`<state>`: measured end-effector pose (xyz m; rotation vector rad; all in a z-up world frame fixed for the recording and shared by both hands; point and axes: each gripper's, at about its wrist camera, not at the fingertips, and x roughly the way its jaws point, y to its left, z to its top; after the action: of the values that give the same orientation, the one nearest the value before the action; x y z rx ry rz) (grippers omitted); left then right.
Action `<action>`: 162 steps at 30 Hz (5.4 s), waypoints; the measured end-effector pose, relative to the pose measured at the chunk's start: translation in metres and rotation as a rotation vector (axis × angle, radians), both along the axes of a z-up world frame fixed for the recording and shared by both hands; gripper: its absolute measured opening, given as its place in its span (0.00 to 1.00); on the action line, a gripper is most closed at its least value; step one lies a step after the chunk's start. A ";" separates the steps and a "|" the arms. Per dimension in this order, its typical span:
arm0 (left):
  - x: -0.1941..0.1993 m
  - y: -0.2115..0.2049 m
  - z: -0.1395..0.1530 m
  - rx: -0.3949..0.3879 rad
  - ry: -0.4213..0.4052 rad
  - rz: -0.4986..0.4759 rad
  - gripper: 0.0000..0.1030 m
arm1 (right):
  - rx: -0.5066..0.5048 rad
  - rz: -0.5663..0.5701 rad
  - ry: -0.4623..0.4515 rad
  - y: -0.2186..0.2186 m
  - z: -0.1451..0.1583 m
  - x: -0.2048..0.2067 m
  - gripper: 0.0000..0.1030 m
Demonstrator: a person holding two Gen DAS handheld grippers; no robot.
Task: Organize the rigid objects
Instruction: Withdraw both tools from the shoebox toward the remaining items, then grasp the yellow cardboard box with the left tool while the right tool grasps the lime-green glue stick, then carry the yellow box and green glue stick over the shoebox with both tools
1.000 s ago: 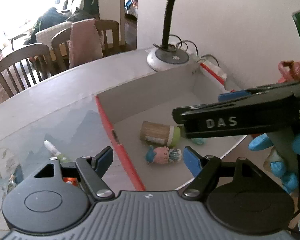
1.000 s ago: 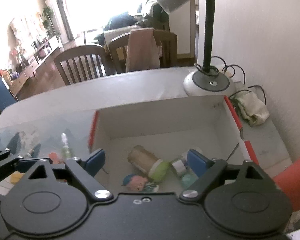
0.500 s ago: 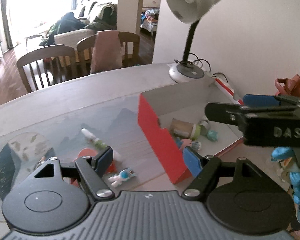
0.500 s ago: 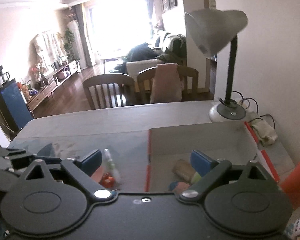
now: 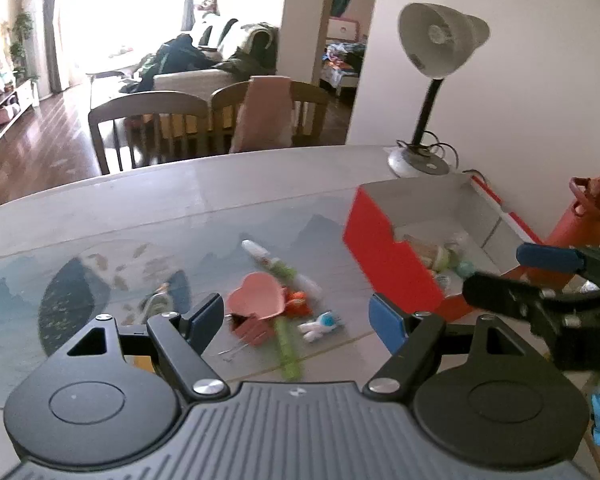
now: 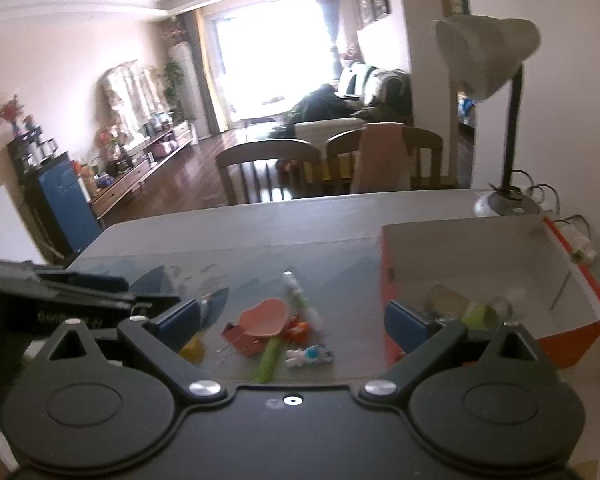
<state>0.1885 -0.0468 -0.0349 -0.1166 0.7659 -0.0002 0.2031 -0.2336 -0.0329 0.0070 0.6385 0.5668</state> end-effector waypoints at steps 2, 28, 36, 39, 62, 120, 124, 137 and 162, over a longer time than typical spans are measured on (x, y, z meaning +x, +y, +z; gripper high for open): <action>-0.006 0.010 -0.003 -0.005 -0.002 0.012 0.77 | 0.002 0.021 -0.001 0.010 -0.003 -0.010 0.99; -0.020 0.101 -0.090 -0.072 0.004 0.224 0.99 | -0.160 0.042 0.072 0.080 -0.091 0.001 0.99; 0.004 0.105 -0.132 -0.064 0.060 0.280 0.99 | -0.215 0.055 0.122 0.092 -0.125 0.015 0.93; 0.013 0.107 -0.144 -0.058 0.074 0.300 0.99 | -0.229 0.060 0.127 0.101 -0.134 0.018 0.91; 0.036 0.100 -0.179 -0.004 0.079 0.357 0.98 | -0.298 0.049 0.148 0.138 -0.167 0.048 0.45; -0.010 0.010 -0.012 -0.085 -0.056 0.099 0.70 | -0.014 -0.066 0.093 0.011 0.004 0.007 0.14; -0.002 -0.007 0.000 -0.090 -0.084 0.061 0.70 | -0.002 -0.090 0.078 -0.007 0.012 0.016 0.14; 0.057 -0.072 0.007 -0.091 -0.078 -0.033 0.70 | -0.011 -0.208 0.084 -0.078 0.003 0.064 0.14; 0.230 -0.197 -0.062 0.032 0.069 -0.177 0.70 | -0.108 -0.376 0.176 -0.168 -0.061 0.172 0.14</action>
<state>0.4183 -0.2441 -0.0968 -0.0183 0.8433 -0.1531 0.3747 -0.4020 -0.0937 0.0748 0.8159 0.1684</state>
